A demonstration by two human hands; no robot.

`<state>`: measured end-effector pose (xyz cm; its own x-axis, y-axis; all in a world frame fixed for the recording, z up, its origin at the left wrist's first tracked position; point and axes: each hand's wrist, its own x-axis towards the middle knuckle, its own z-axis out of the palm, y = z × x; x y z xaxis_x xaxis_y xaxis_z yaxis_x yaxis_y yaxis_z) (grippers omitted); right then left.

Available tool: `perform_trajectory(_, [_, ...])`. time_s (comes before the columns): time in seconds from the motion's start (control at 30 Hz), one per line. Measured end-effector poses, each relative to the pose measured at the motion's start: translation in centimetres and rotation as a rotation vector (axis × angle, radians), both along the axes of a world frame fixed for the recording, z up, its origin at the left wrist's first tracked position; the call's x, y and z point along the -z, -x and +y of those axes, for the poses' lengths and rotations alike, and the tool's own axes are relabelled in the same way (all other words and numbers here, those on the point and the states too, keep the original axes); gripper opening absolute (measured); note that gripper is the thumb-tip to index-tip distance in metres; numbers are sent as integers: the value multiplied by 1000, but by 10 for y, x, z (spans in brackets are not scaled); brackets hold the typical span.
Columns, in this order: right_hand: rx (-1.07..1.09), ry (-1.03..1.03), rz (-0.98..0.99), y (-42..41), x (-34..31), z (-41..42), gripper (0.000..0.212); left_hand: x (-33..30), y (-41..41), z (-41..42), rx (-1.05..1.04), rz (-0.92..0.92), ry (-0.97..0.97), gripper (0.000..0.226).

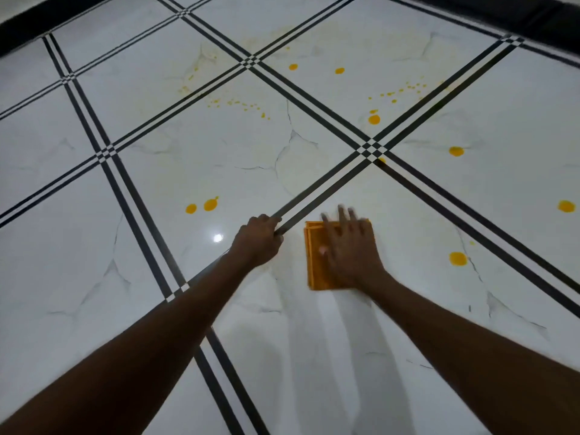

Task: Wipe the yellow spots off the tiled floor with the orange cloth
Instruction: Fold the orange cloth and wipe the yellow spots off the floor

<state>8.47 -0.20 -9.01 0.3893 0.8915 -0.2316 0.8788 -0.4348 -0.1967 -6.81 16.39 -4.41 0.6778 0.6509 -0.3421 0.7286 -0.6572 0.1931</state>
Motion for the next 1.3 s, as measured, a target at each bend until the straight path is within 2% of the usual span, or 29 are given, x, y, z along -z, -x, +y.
perform_trajectory(0.1, [-85, -29, -37, 35, 36, -8, 79, 26, 8, 0, 72, 111, -15, 64])
perform_trajectory(0.2, [-176, -108, -71, 10, 46, -14, 76, 44, 18, -2, 126, 120, -97, 77])
perform_trajectory(0.23, [-115, -106, -90, -12, 47, -19, 75, 49, 19, -3, 137, 97, -130, 80])
perform_trajectory(0.3, [212, -79, -117, -45, 42, -41, 75, 53, 23, -5, 137, 68, -162, 81])
perform_trajectory(0.37, [478, -67, -165, -31, 39, -61, 77, 54, 20, -7, 109, 39, -162, 78])
perform_trajectory(0.4, [500, -66, -159, -12, 36, -62, 79, 52, 16, -8, 83, 18, -156, 75])
perform_trajectory(0.43, [440, -82, -125, 10, 37, -58, 81, 51, 13, -8, 62, -10, -153, 73])
perform_trajectory(0.5, [164, -131, -43, 35, 42, -32, 81, 50, 8, -5, 65, -61, -162, 70])
perform_trajectory(0.57, [-63, -165, -34, 17, 46, 4, 80, 51, 5, 1, 103, -96, -183, 70])
perform_trajectory(0.6, [-73, -147, -48, -4, 46, 15, 79, 51, 2, 4, 121, -112, -187, 71])
perform_trajectory(0.63, [-6, -133, -81, -28, 46, 14, 78, 52, -4, 5, 145, -126, -194, 71])
perform_trajectory(0.7, [282, -110, -148, -68, 47, -14, 76, 49, -24, 4, 220, -123, -199, 71])
perform_trajectory(0.8, [614, -117, -179, -43, 42, -62, 78, 43, -68, -1, 407, -36, -146, 75])
perform_trajectory(0.83, [605, -127, -153, -16, 42, -64, 80, 43, -82, 0, 461, 0, -122, 77])
perform_trajectory(0.9, [383, -141, -62, 15, 43, -59, 81, 43, -113, -3, 528, 76, -74, 79])
perform_trajectory(0.97, [161, -166, -53, -18, 47, -51, 79, 45, -134, -8, 529, 122, -41, 83])
perform_trajectory(1.03, [252, -140, -123, -76, 52, -64, 75, 49, -136, -13, 524, 147, -51, 92])
perform_trajectory(1.1, [564, -80, -218, -117, 55, -102, 73, 55, -133, -16, 545, 142, -90, 97])
perform_trajectory(1.2, [897, -88, -184, -84, 50, -128, 77, 60, -134, -21, 489, 39, -158, 94])
perform_trajectory(1.23, [901, -100, -152, -58, 45, -122, 80, 60, -136, -27, 414, -6, -162, 93])
perform_trajectory(1.3, [686, -140, -90, -18, 40, -103, 83, 64, -140, -49, 271, -74, -121, 93])
